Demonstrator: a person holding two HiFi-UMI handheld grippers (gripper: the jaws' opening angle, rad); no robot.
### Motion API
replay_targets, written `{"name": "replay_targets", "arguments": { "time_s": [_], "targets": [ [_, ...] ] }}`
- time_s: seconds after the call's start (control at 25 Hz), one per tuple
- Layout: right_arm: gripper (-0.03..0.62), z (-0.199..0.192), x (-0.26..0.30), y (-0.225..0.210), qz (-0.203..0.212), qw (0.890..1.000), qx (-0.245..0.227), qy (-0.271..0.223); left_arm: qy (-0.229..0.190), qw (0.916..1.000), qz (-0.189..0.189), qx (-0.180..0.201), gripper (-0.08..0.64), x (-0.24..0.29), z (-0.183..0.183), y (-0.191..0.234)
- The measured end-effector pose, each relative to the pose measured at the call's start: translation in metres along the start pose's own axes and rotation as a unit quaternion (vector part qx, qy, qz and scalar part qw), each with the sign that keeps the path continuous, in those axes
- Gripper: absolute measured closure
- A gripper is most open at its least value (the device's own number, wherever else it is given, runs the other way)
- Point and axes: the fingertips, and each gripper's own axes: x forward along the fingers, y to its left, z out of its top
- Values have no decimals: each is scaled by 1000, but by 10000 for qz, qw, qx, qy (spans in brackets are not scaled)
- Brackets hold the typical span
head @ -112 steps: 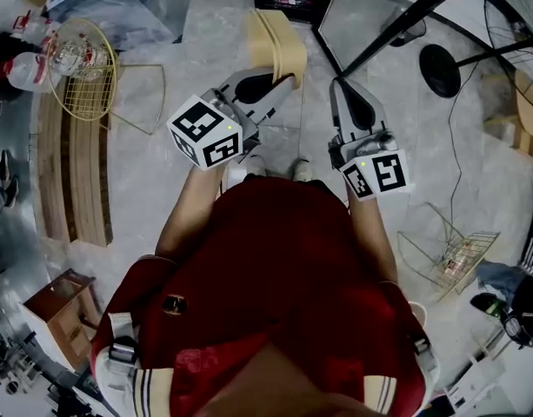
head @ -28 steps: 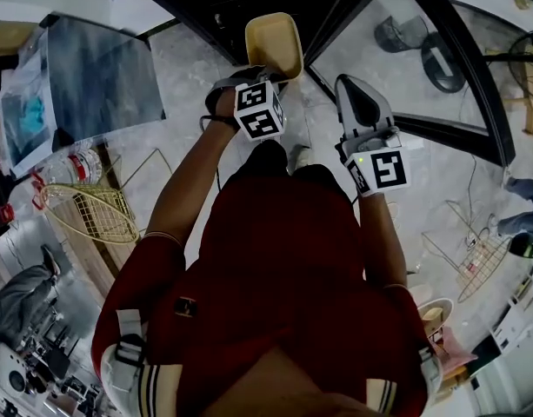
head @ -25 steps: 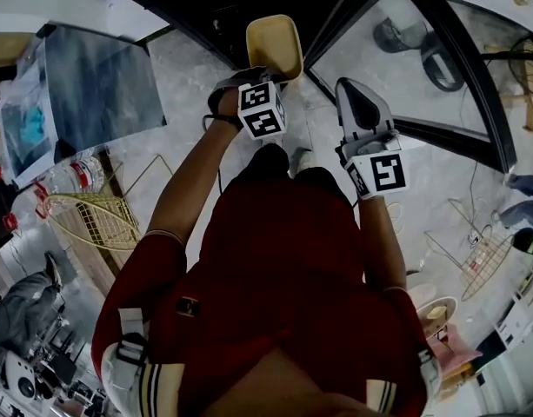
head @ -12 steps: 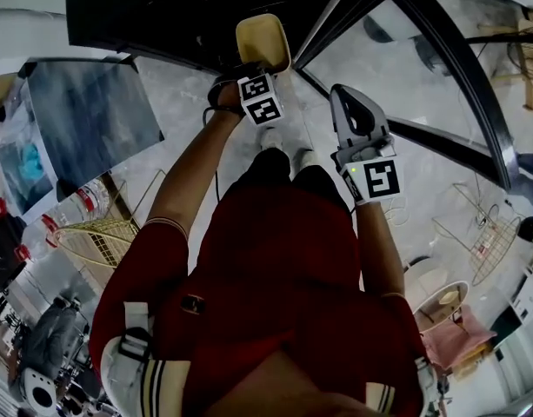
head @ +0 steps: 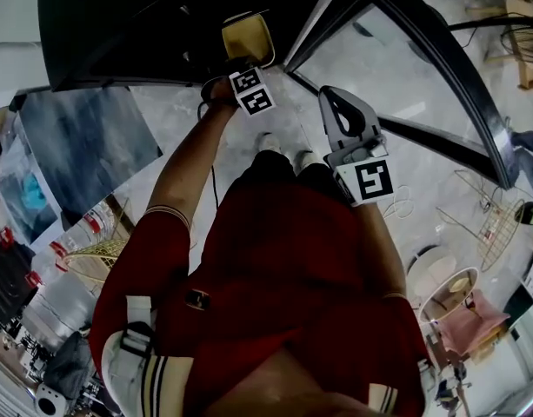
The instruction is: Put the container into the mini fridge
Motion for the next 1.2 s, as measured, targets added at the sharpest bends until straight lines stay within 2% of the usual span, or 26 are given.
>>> {"name": "replay_targets", "arguments": {
  "time_s": [0.44,0.68,0.96,1.2],
  "targets": [
    [592,-8,-1,-9,-219,9997,-8,117,103,9992,210,329,538,36,-2,34],
    [592,-18,-9,-14,-343,9992,-9,195,127,9987,331,367,537,49,-3,46],
    [592,-22,-14,-18,-423,9989,22,186,52,9973,649,343,526,50,2,62],
    [592,-24,-15,-21,-432,9988,56,205,-97,9964,795,295,418,43,4,67]
  ]
}}
